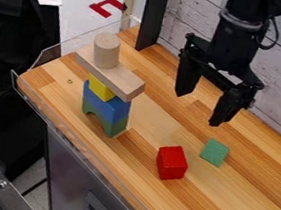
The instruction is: Take the red cube and place it on top of the cylinder
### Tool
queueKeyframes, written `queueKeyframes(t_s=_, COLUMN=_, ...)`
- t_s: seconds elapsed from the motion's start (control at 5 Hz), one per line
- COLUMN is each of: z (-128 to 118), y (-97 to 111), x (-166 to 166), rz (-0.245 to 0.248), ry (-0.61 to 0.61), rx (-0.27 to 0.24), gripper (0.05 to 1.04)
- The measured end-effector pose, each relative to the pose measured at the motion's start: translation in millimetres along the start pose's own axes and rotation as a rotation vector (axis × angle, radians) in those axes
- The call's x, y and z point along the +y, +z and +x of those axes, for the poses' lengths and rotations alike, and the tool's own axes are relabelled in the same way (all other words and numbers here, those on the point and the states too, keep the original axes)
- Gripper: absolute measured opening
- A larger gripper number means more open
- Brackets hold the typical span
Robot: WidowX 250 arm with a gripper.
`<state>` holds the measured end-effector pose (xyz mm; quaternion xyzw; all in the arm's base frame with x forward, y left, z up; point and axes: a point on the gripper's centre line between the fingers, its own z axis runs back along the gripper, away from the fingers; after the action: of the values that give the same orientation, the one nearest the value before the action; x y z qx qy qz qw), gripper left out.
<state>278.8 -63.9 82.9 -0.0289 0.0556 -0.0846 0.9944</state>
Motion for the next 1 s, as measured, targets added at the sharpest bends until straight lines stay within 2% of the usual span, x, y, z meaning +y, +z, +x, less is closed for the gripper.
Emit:
queueKeyframes(t_s=0.2, z=-2.1, y=-7.8, x=1.0, rz=0.000, ry=0.004, rx=0.027, gripper=0.999)
queueKeyframes(t_s=0.4, z=-9.6, y=-29.2, x=-2.2, rz=0.007, ry=-0.032, rx=0.065, gripper=0.999)
queueKeyframes(t_s=0.8, z=-15.4, y=-41.2, x=-27.8, rz=0.019, ry=-0.131, rx=0.055, gripper=0.999)
queueKeyframes(t_s=1.0, z=-19.2, y=-53.9, x=-30.3, rz=-0.006, ry=-0.133, rx=0.064, gripper=0.999)
